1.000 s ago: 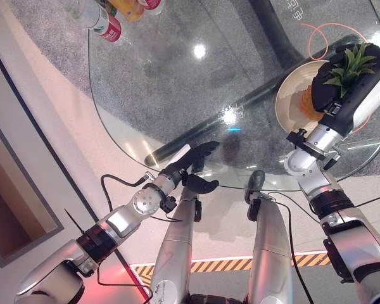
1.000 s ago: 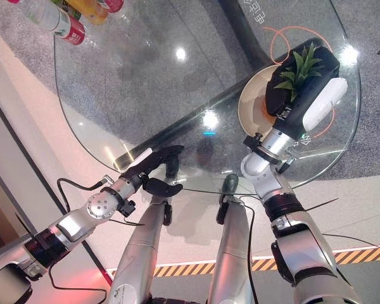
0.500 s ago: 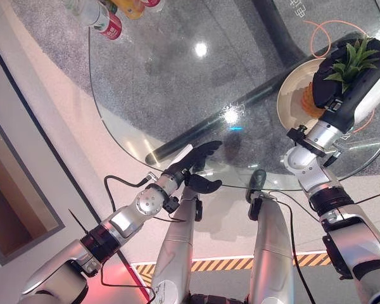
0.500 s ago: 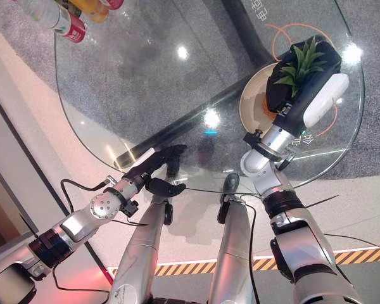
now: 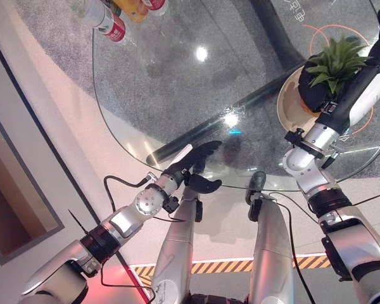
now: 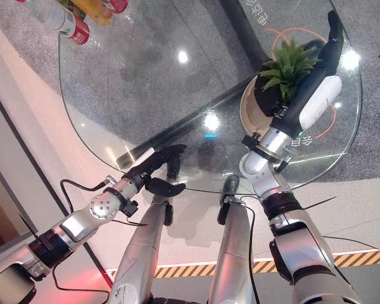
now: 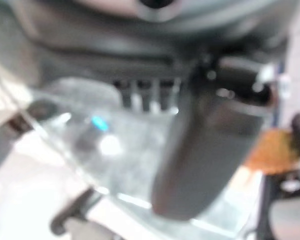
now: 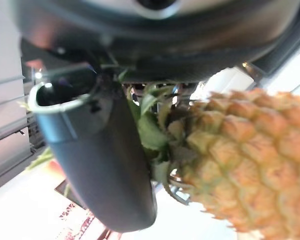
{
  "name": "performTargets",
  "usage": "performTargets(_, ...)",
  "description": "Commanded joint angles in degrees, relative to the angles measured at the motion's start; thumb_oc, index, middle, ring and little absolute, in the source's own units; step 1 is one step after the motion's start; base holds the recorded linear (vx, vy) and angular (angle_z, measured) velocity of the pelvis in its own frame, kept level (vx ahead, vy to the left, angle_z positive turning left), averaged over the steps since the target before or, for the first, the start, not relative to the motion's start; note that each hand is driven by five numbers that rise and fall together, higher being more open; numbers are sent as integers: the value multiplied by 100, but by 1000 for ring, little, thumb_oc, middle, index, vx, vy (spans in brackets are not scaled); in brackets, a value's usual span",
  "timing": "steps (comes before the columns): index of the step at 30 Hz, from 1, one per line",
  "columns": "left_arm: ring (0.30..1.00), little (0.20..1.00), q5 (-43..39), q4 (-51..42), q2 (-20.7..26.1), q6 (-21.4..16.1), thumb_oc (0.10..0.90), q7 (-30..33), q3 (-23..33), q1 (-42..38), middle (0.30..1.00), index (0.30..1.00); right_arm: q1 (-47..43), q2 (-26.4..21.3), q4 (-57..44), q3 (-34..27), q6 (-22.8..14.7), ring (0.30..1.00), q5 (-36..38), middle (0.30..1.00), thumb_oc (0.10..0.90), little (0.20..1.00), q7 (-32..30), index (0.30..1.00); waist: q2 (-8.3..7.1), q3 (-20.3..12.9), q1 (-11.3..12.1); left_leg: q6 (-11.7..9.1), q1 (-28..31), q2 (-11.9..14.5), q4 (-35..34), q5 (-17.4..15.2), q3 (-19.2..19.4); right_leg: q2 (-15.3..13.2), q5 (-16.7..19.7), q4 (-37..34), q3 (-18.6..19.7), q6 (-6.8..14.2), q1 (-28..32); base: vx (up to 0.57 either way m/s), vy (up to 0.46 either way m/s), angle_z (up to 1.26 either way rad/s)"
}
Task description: Pick up the fruit to the plate
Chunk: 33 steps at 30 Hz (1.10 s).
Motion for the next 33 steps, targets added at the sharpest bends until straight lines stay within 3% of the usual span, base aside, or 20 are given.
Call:
performTargets(1,900,900,113,-699,-62,-392,800,-25,170,144,900,900,20,-364,-784,-20,-73,900,-325,900,800,900,-96,900,-21,-129,-127,393,141,-441,1200,-1170,378,222,1524,-1688,-439,264,481,0,0,0)
performTargets(12,900,900,214,-814,6,-414,800,-126,371,355,900,900,329,-333,-1166,-138,92,900,-462,900,800,900,-175,900,-137,-129,-122,398,326,-396,1198,-1212,352,228,1465,-1690,-475,266,709,1,-3,1)
performTargets(18,900,900,206,-850,58,-404,800,-143,443,390,900,900,411,-378,-1279,-182,451,900,-661,900,800,900,-467,900,-196,-129,-132,409,399,-394,1172,-1180,337,239,1491,-1714,-493,266,794,0,0,0)
performTargets(25,900,900,202,-1036,185,-409,800,-223,596,651,900,900,599,-582,-1687,-363,1262,900,-987,900,800,900,-891,900,-269,-129,-128,429,608,-385,1100,-1188,332,264,1469,-1778,-516,287,1032,0,0,0)
performTargets(33,900,900,225,-1162,283,-494,800,-277,752,865,900,900,756,-785,-2023,-416,1889,900,-1135,900,800,900,-776,900,-328,-129,-138,439,728,-363,1097,-1220,335,282,1434,-1802,-515,296,1165,0,0,0)
